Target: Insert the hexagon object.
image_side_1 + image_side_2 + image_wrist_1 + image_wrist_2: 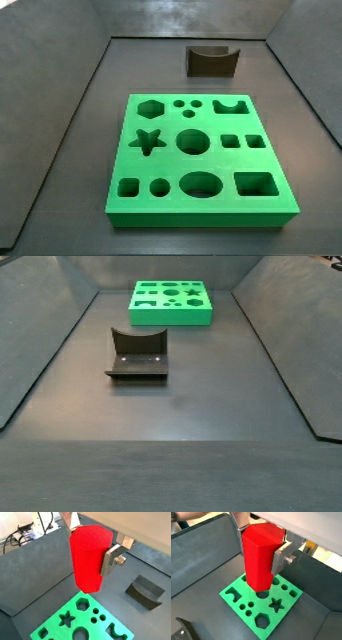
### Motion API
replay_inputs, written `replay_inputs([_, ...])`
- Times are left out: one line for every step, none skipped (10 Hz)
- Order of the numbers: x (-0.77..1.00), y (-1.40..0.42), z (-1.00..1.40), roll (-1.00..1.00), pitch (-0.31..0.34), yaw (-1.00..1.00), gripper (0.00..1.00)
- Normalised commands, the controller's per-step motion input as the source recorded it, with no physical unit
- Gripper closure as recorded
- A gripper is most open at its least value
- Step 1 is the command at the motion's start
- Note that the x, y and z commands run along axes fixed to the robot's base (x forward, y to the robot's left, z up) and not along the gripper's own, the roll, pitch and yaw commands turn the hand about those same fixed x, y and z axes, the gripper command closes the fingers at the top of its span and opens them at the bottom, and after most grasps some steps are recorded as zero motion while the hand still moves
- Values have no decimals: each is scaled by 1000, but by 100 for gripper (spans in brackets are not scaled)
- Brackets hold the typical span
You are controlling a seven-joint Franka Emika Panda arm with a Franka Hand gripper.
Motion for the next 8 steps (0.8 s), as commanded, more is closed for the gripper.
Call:
replay_inputs([-451, 180, -1000, 0, 0, -303, 100])
replay_inputs([-434, 363, -1000, -100, 0, -689, 100])
replay_inputs([-306, 234, -1000, -93, 0, -851, 100])
replay_inputs([-271, 223, -1000, -83, 0, -871, 100])
replay_inputs([-243, 203, -974, -73, 0, -889, 100])
replay_inputs([-226, 174, -977, -74, 0, -900, 100])
replay_inputs([-189, 109, -1000, -70, 0, -914, 100])
replay_inputs([-120, 0, -1000, -29, 0, -960, 100])
